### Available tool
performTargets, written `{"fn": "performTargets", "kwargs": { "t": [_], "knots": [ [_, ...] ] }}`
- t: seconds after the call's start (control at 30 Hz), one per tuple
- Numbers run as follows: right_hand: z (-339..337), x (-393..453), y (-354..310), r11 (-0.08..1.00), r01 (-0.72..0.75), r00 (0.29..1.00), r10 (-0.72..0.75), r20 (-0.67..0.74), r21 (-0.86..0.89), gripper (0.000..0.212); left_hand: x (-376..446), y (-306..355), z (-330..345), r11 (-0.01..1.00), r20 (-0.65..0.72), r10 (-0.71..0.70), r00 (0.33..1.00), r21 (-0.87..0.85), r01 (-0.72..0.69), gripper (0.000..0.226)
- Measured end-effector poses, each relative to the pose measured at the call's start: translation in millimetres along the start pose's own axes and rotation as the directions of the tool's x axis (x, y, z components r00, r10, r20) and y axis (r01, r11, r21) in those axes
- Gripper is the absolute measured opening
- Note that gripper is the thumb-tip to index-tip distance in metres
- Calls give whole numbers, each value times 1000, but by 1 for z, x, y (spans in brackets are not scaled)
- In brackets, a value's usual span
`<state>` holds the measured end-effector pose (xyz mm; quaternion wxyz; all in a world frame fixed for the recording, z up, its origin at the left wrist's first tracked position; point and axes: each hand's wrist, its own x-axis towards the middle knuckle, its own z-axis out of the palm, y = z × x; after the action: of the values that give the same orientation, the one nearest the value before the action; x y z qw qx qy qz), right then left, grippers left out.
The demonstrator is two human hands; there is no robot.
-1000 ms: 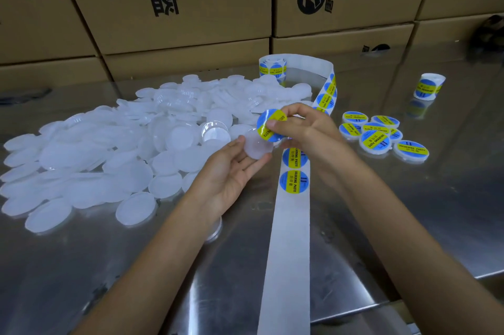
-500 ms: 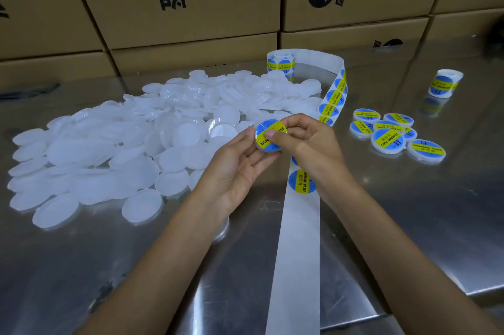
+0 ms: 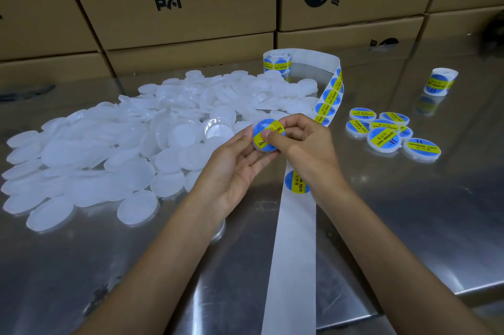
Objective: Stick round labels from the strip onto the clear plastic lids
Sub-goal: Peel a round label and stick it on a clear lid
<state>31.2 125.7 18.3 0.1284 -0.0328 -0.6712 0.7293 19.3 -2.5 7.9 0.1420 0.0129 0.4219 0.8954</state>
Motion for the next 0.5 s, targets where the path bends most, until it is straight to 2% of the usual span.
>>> {"fn": "performTargets", "kwargs": {
  "t": [0.13, 0.5],
  "knots": [
    [2, -2, 0, 1000, -5, 1000, 6, 17, -17, 20, 1, 0, -1, 1000, 13, 8, 1000, 28, -8, 25],
    [5, 2, 9, 993, 33, 998, -37, -42, -109, 22, 2, -2, -3, 999, 23, 1, 1000, 39, -2, 26]
  ]
}}
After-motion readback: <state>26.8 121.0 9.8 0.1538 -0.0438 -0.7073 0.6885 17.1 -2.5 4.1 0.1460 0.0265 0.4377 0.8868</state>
